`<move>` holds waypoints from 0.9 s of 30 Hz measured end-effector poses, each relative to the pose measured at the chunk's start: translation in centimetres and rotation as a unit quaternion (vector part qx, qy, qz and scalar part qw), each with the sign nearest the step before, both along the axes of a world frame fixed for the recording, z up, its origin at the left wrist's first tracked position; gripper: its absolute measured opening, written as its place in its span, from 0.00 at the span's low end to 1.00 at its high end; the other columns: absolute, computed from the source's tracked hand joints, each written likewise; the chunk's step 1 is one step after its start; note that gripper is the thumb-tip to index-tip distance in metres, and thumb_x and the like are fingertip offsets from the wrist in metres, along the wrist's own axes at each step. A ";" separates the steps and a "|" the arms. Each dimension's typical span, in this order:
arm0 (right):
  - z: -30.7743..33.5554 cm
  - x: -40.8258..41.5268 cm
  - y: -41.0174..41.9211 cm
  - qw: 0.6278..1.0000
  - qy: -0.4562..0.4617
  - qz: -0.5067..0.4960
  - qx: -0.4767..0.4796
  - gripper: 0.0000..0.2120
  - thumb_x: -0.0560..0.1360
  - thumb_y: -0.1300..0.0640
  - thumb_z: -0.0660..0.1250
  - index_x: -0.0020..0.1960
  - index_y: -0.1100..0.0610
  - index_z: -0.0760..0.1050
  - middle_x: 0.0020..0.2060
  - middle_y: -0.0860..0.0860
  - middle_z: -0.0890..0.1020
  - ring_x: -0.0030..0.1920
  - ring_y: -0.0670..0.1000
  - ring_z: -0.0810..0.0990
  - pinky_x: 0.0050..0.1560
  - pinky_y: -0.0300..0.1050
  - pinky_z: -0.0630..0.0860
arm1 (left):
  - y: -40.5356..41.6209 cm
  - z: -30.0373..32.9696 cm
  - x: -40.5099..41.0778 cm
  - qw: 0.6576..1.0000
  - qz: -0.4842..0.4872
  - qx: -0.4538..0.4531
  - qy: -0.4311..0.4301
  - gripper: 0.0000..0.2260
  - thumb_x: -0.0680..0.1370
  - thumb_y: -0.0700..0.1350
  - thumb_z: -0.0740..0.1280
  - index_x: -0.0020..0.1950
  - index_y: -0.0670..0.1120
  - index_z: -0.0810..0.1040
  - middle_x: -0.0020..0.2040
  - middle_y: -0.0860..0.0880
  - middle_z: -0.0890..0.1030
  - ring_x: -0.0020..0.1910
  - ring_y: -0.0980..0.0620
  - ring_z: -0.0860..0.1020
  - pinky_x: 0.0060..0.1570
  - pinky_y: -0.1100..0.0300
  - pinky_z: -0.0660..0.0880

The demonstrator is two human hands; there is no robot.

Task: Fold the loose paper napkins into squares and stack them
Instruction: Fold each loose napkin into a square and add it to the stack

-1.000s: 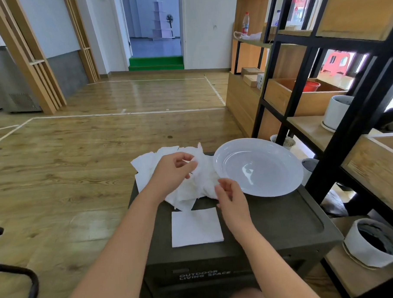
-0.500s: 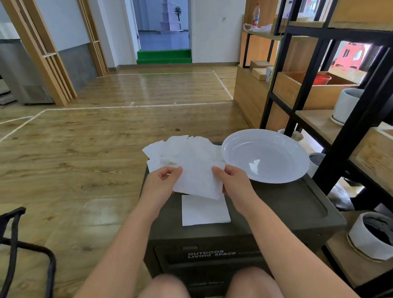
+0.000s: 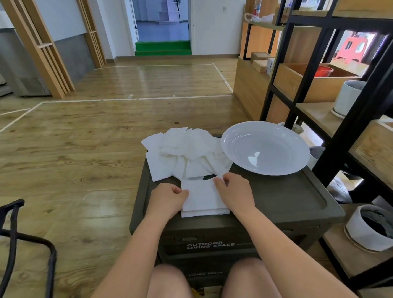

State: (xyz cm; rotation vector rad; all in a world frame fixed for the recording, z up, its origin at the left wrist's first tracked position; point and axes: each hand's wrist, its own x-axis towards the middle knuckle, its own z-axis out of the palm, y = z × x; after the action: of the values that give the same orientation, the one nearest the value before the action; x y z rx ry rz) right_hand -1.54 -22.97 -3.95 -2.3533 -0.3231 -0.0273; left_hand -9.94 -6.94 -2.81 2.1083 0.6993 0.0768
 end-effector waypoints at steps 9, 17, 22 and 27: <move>-0.5 -0.4 -0.2 0.999 -0.018 -0.002 -0.049 0.15 0.77 0.48 0.63 0.35 0.54 0.70 0.27 0.47 0.72 0.28 0.44 0.69 0.27 0.37 0.63 | 0.3 -0.2 -0.2 0.999 0.012 0.020 0.032 0.08 0.74 0.51 0.70 0.37 0.49 0.81 0.36 0.51 0.82 0.39 0.54 0.80 0.37 0.60 0.74; -0.8 -0.9 0.2 0.989 -0.049 0.001 -0.137 0.13 0.79 0.48 0.59 0.40 0.54 0.67 0.33 0.49 0.73 0.34 0.50 0.70 0.29 0.40 0.61 | -0.1 -0.6 -0.2 0.997 0.020 0.066 0.036 0.08 0.73 0.53 0.70 0.37 0.51 0.79 0.35 0.52 0.81 0.38 0.55 0.78 0.38 0.60 0.72; -0.8 -1.3 0.6 0.979 -0.063 0.004 -0.194 0.13 0.80 0.47 0.58 0.54 0.56 0.69 0.43 0.52 0.78 0.39 0.51 0.74 0.35 0.42 0.68 | -0.3 -0.7 -0.3 0.991 0.028 0.123 0.054 0.08 0.72 0.54 0.72 0.41 0.52 0.76 0.38 0.54 0.78 0.38 0.57 0.75 0.37 0.60 0.69; -1.3 -1.3 0.8 0.969 -0.154 0.049 -0.186 0.12 0.78 0.55 0.63 0.60 0.55 0.67 0.51 0.51 0.73 0.47 0.50 0.71 0.37 0.39 0.70 | -0.8 -1.0 -0.1 0.973 -0.047 0.207 -0.090 0.13 0.71 0.43 0.72 0.49 0.55 0.72 0.49 0.57 0.70 0.51 0.57 0.70 0.47 0.64 0.66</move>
State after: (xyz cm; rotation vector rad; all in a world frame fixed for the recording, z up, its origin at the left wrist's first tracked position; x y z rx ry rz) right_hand -2.79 -22.14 -5.22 -2.7025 -0.6440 -0.3132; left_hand -10.03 -7.73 -3.81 2.4883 0.5042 0.3866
